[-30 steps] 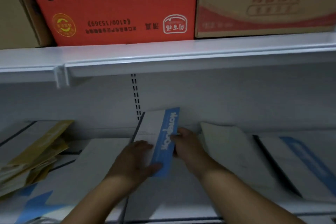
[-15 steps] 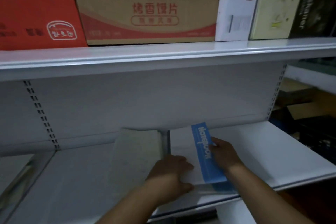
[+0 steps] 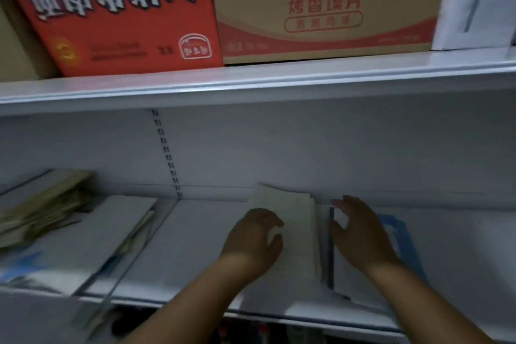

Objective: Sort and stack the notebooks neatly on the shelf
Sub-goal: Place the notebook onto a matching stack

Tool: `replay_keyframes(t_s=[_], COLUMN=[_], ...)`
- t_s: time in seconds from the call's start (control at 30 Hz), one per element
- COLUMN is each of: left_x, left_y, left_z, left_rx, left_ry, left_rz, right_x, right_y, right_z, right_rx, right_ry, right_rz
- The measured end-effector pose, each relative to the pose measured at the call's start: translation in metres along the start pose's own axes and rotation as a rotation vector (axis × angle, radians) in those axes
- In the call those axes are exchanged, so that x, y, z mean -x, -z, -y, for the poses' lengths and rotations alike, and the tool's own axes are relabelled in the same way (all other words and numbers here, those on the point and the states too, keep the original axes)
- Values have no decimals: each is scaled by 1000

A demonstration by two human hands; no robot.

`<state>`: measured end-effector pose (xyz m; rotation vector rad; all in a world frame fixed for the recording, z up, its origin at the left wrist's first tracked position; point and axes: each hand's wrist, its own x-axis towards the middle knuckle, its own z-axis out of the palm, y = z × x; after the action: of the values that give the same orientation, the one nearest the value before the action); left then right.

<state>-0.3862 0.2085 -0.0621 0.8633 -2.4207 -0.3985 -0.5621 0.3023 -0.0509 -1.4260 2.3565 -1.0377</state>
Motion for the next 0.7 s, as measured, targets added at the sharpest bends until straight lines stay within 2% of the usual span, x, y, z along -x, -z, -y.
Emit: replay_keyframes(t_s=[0.07, 0.2, 0.27, 0.33, 0.4, 0.47, 0.57, 0.63, 0.7], left_x=[11, 50, 72, 92, 106, 114, 122, 121, 120], left_y=[22, 70, 99, 122, 143, 157, 162, 159, 162], left_z=[44, 124, 153, 187, 216, 240, 283, 294, 286], left_rx=[-97, -185, -192, -179, -235, -300, -215, -235, -277], left_ry=[105, 274, 353, 342, 362, 390, 485, 420, 342], left_rz=[-5, -23, -33, -38, 48, 29, 53, 15, 41], right_x=[-3, 1, 2, 3, 4, 4, 1, -2, -7], right_y=[-22, -73, -101, -131, -166, -202, -249, -271, -288], right_z=[39, 105, 132, 157, 182, 205, 231, 242, 247], right_rx=[21, -3, -35, -67, -101, -212, -440, -556, -570], right_ry=[104, 198, 190, 159, 145, 56, -185, -304, -338], right_rz=[39, 177, 243, 307, 401, 520, 619, 635, 587])
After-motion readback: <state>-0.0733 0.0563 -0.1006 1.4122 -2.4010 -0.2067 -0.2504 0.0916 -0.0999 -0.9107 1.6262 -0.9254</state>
